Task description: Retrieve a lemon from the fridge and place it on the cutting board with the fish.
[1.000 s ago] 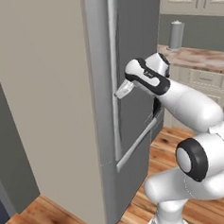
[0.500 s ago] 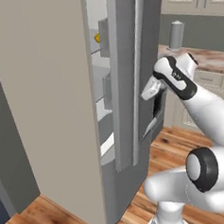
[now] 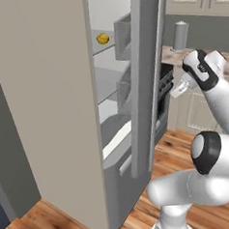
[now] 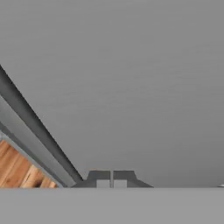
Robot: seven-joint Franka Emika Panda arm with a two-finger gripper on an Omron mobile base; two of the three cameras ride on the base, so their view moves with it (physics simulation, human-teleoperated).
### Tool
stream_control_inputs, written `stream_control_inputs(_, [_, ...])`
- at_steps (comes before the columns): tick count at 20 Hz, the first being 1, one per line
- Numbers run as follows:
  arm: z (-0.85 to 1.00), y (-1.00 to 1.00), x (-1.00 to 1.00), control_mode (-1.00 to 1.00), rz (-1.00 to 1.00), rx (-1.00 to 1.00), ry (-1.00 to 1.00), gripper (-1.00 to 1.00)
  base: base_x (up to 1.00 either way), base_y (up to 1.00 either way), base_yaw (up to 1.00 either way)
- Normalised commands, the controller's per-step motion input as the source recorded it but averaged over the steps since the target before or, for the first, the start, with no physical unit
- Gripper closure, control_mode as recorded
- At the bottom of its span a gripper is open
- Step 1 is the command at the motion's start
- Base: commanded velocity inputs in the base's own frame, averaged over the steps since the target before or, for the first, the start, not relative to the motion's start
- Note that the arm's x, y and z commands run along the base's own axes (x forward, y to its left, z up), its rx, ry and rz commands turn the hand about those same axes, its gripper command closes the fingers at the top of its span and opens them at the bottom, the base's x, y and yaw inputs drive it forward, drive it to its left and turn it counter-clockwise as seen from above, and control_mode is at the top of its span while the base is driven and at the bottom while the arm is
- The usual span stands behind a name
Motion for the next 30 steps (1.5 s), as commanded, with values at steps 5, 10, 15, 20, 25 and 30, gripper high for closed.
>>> stream_control_inputs(5, [-0.06, -0.85, -0.14, -1.0, 0.0, 0.02, 0.05, 1.0, 0.0, 0.0, 0.0])
stream_control_inputs(10, [0.0, -0.27, -0.42, -1.0, 0.0, 0.0, -0.02, -1.0, 0.0, 0.0, 0.0])
stream_control_inputs(15, [0.0, -0.41, -0.81, -1.0, -0.05, 0.03, -0.14, -1.0, 0.0, 0.0, 0.0])
stream_control_inputs(20, [0.0, 0.08, -1.0, -1.0, -0.1, -0.02, -0.22, -1.0, 0.0, 0.0, 0.0])
stream_control_inputs(25, [0.09, 0.86, -1.0, -1.0, -0.09, -0.16, -0.12, -1.0, 0.0, 0.0, 0.0])
stream_control_inputs(30, [0.13, 0.79, -1.0, -1.0, -0.26, -0.14, -0.11, -1.0, 0.0, 0.0, 0.0])
